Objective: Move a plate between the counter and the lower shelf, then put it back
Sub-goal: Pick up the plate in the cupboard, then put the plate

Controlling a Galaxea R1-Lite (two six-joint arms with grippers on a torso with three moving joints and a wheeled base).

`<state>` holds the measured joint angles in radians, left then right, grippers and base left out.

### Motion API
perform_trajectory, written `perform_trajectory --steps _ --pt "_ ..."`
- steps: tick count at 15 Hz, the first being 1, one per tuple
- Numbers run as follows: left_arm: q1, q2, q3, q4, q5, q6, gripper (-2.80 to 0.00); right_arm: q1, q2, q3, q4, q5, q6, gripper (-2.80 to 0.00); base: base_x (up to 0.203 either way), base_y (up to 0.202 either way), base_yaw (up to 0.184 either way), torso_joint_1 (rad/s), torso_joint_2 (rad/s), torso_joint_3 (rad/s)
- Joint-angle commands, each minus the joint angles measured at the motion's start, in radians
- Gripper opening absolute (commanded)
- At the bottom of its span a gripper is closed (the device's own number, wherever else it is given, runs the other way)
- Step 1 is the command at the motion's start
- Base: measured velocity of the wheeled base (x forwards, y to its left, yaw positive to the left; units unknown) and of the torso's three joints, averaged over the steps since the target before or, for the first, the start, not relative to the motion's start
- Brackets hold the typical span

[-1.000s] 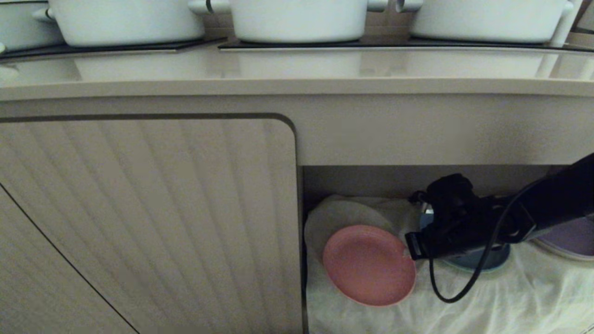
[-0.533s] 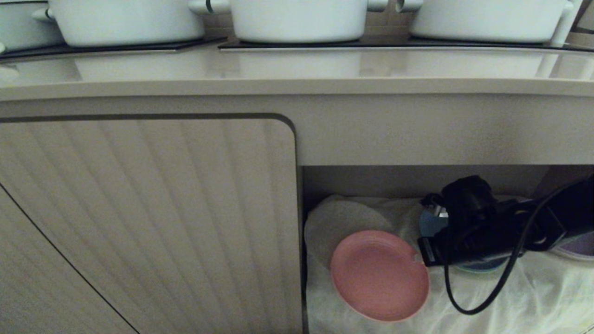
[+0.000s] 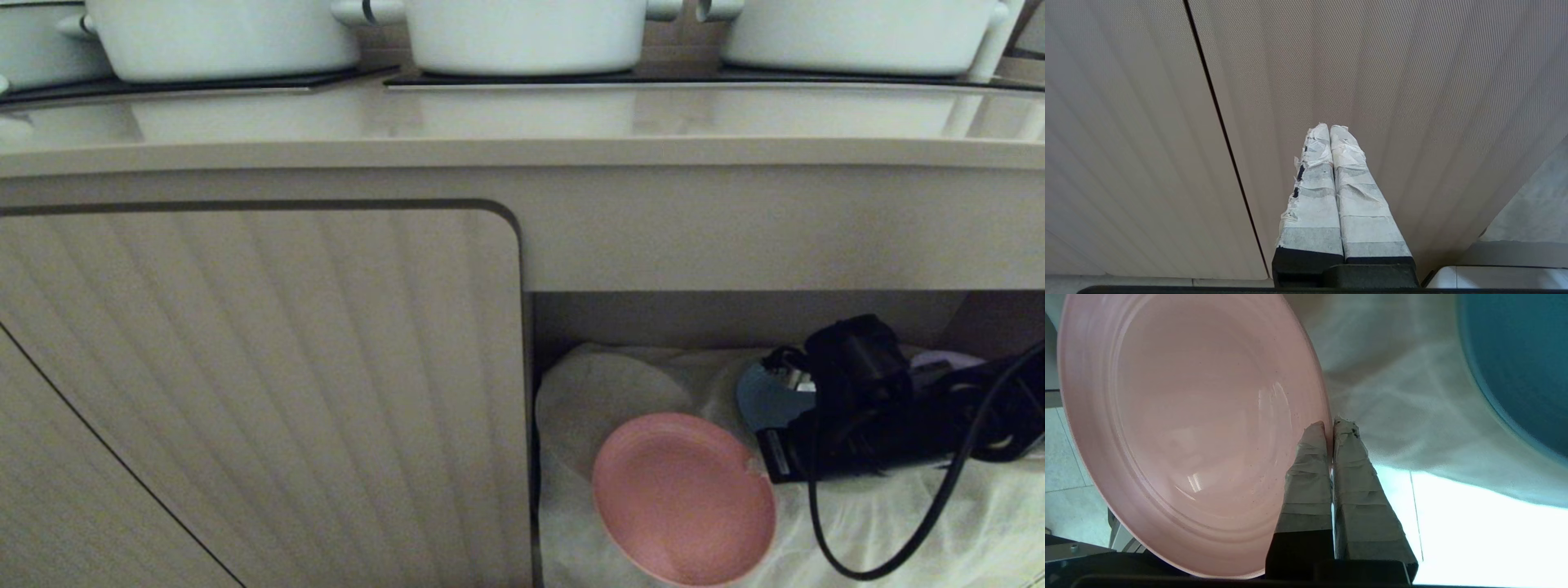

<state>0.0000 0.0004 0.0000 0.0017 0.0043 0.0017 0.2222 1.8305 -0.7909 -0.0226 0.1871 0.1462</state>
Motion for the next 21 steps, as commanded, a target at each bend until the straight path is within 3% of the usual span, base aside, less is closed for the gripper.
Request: perform_trajectory --steps 1,14,21 --pt "0.0 0.0 0.0 0.0 0.0 0.0 -2.8 -0.007 -0.033 0.019 0.0 0.002 0.001 -2.8 0.0 0.0 0.0 0.0 0.0 0.0" --pt "0.0 0.0 0.0 0.0 0.0 0.0 -2.8 -0.046 -0.377 0.231 0.02 -0.004 0.041 -2.8 0.0 0.0 0.0 0.0 0.0 0.0" --pt "0.0 0.0 0.0 0.0 0.0 0.0 -2.8 -0.083 -0.637 0.347 0.173 -0.022 0.059 -2.8 0.0 0.0 0.0 0.0 0.0 0.0"
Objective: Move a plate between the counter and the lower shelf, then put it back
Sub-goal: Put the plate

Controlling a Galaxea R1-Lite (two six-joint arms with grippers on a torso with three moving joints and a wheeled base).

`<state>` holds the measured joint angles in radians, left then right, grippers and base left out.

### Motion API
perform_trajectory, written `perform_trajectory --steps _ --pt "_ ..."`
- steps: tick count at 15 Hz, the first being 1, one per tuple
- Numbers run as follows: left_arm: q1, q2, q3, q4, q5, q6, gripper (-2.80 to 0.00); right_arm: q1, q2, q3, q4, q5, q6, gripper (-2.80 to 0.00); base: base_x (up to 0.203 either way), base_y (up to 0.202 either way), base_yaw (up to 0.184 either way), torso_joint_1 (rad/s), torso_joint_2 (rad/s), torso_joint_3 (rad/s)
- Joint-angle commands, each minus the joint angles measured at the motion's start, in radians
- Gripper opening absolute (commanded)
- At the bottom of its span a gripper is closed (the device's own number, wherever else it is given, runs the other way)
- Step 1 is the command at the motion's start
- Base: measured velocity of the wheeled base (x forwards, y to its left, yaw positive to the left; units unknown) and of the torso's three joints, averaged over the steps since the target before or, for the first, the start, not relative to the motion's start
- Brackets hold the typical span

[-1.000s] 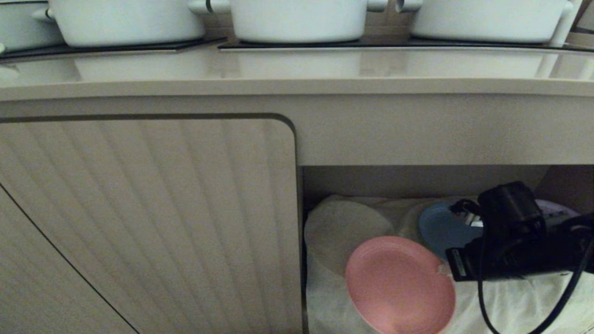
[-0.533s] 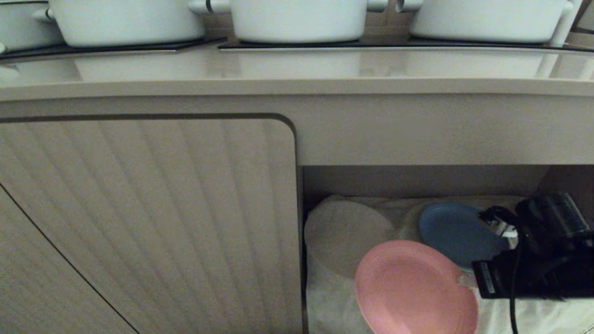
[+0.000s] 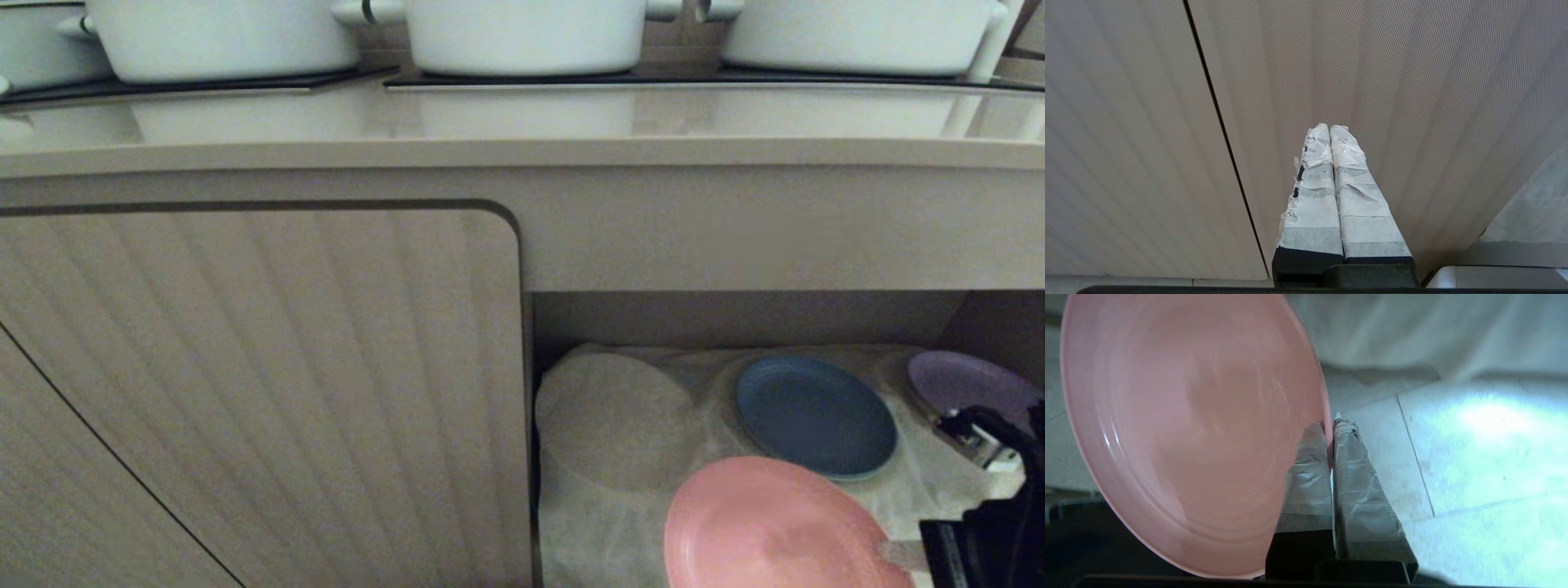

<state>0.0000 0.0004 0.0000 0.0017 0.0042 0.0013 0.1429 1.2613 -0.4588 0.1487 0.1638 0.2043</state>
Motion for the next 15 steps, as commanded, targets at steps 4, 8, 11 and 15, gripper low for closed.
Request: perform_trajectory --steps 4,8,11,15 --pt "0.0 0.0 0.0 0.0 0.0 0.0 -2.8 -0.01 -0.235 0.101 0.109 0.001 0.001 -2.8 0.0 0.0 0.0 0.0 0.0 0.0" --pt "0.0 0.0 0.0 0.0 0.0 0.0 -2.8 -0.011 -0.37 0.147 0.267 -0.014 0.019 -2.8 0.0 0.0 0.0 0.0 0.0 0.0" --pt "0.0 0.0 0.0 0.0 0.0 0.0 -2.8 -0.011 -0.384 0.18 0.273 -0.026 0.058 -2.8 0.0 0.0 0.0 0.0 0.0 0.0" --pt "0.0 0.0 0.0 0.0 0.0 0.0 -2.8 -0.011 -0.388 0.184 0.264 -0.026 0.058 -2.8 0.0 0.0 0.0 0.0 0.0 0.0"
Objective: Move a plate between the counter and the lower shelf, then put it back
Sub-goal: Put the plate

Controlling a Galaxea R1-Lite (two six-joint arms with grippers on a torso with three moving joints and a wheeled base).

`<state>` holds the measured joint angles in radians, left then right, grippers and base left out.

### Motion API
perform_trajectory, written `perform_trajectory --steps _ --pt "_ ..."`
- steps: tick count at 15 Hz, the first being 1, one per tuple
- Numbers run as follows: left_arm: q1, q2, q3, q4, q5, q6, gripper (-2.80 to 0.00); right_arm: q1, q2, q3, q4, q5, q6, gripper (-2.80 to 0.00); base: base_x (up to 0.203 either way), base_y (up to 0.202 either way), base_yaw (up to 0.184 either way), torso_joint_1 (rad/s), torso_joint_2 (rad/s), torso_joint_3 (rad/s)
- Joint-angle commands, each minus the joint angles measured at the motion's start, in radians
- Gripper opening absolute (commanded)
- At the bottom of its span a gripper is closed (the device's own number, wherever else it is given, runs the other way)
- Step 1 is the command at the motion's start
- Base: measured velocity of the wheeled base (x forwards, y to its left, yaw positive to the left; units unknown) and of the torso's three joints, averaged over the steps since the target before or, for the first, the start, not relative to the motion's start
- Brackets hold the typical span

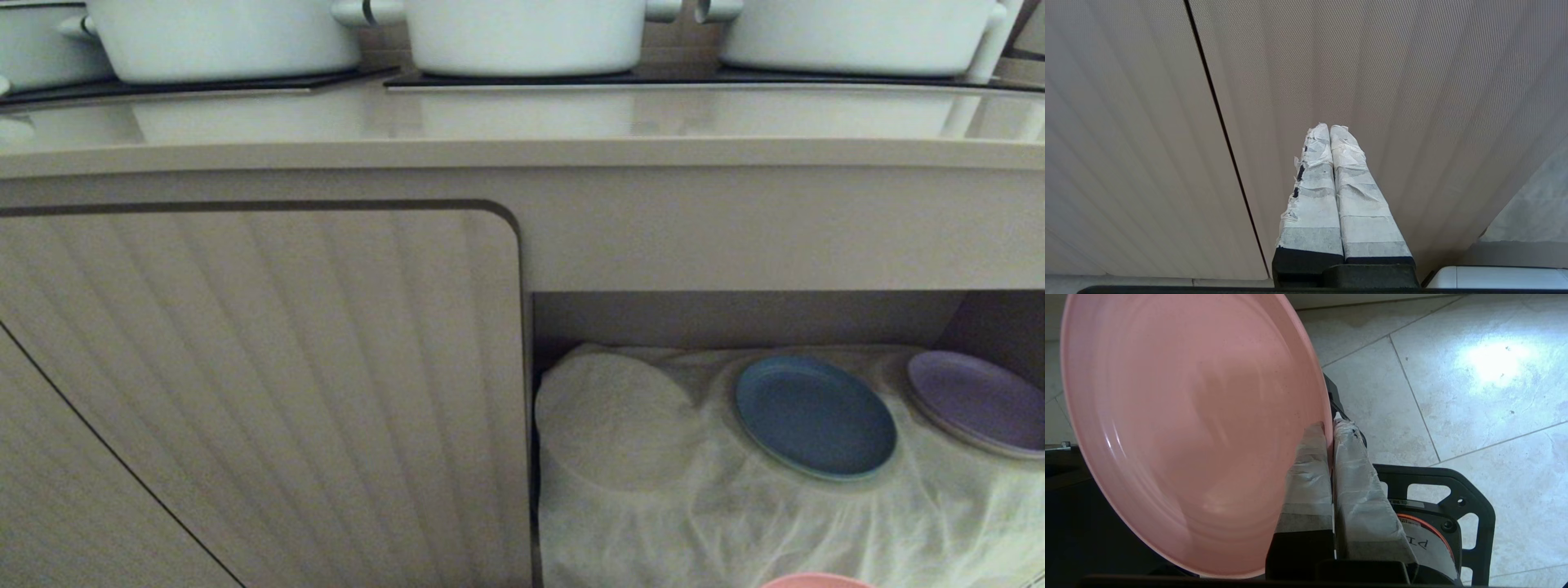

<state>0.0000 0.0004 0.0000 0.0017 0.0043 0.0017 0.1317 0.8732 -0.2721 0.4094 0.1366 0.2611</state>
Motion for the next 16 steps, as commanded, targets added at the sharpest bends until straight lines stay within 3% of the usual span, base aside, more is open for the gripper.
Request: perform_trajectory --steps 1,16 --pt "0.0 0.0 0.0 0.0 0.0 0.0 -2.8 0.001 0.001 -0.004 0.002 0.001 0.003 -2.8 0.0 0.0 0.0 0.0 0.0 0.0" --pt "0.0 0.0 0.0 0.0 0.0 0.0 -2.8 0.037 0.0 -0.001 -0.001 0.005 0.008 -2.8 0.0 0.0 0.0 0.0 0.0 0.0"
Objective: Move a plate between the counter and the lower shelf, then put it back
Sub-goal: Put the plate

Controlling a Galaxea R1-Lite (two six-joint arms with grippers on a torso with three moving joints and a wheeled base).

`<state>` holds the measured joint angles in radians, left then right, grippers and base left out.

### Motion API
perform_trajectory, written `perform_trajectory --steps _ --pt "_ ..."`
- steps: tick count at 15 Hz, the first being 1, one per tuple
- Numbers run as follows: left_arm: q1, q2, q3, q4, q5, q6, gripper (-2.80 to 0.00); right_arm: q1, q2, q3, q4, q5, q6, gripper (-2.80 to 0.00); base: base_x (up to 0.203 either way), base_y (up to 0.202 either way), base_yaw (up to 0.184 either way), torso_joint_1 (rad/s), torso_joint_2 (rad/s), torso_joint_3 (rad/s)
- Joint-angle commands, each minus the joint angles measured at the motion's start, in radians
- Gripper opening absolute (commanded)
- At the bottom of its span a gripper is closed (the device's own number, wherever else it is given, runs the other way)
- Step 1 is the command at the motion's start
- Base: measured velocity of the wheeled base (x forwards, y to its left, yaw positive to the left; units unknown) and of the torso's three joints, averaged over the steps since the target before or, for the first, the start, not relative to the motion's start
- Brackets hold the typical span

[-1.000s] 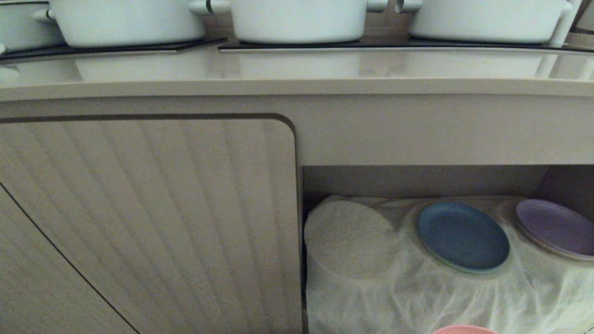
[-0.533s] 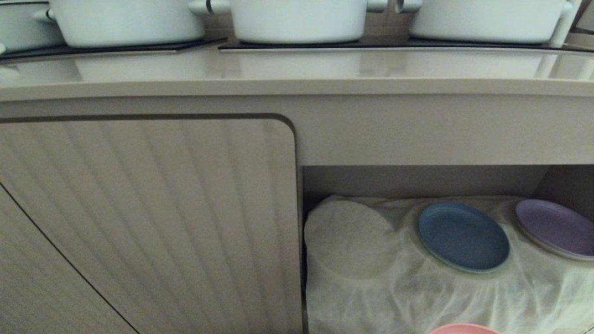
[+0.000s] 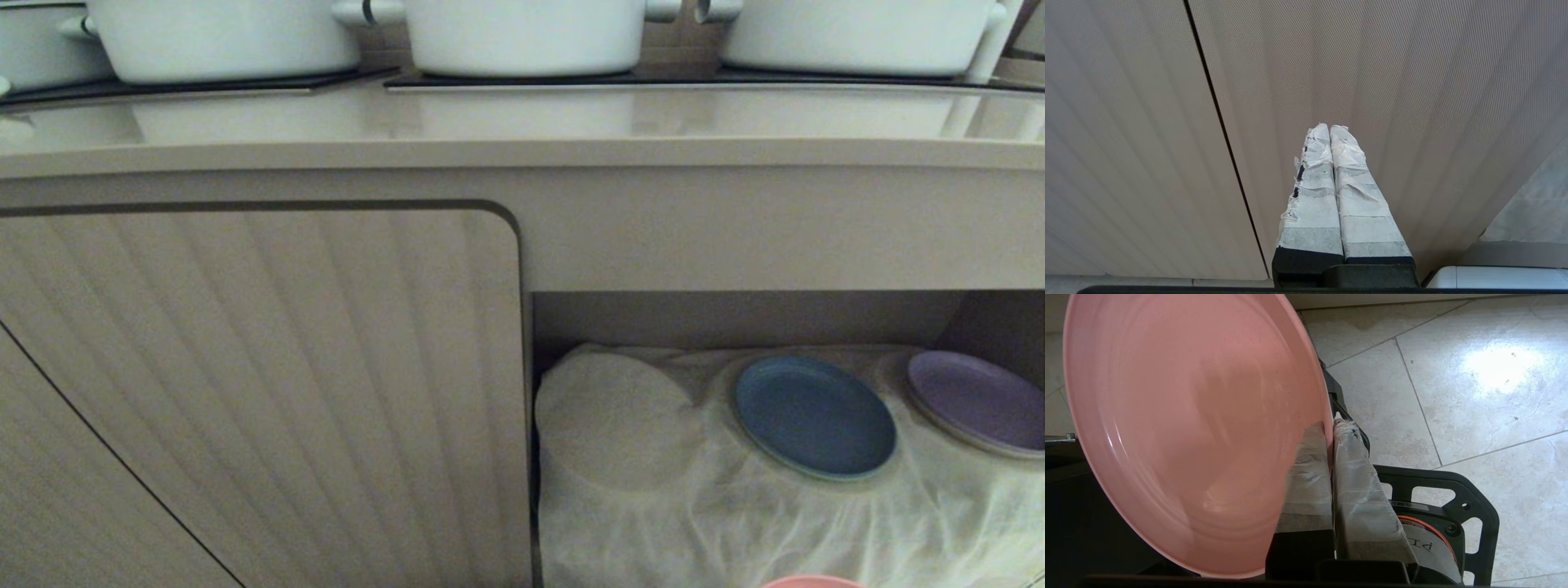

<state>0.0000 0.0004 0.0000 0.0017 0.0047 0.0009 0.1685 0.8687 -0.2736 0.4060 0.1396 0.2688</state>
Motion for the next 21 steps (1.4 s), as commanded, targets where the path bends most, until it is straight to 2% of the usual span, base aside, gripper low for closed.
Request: perform_trajectory --steps 1,21 --pt "0.0 0.0 0.0 0.0 0.0 0.001 -2.8 0.005 0.003 0.001 0.002 0.002 0.004 -2.8 0.0 0.0 0.0 0.0 0.0 0.0" --pt "0.0 0.0 0.0 0.0 -0.003 0.002 -2.8 0.009 -0.013 0.001 0.005 0.002 0.004 -2.8 0.0 -0.004 0.0 0.0 0.0 0.0"
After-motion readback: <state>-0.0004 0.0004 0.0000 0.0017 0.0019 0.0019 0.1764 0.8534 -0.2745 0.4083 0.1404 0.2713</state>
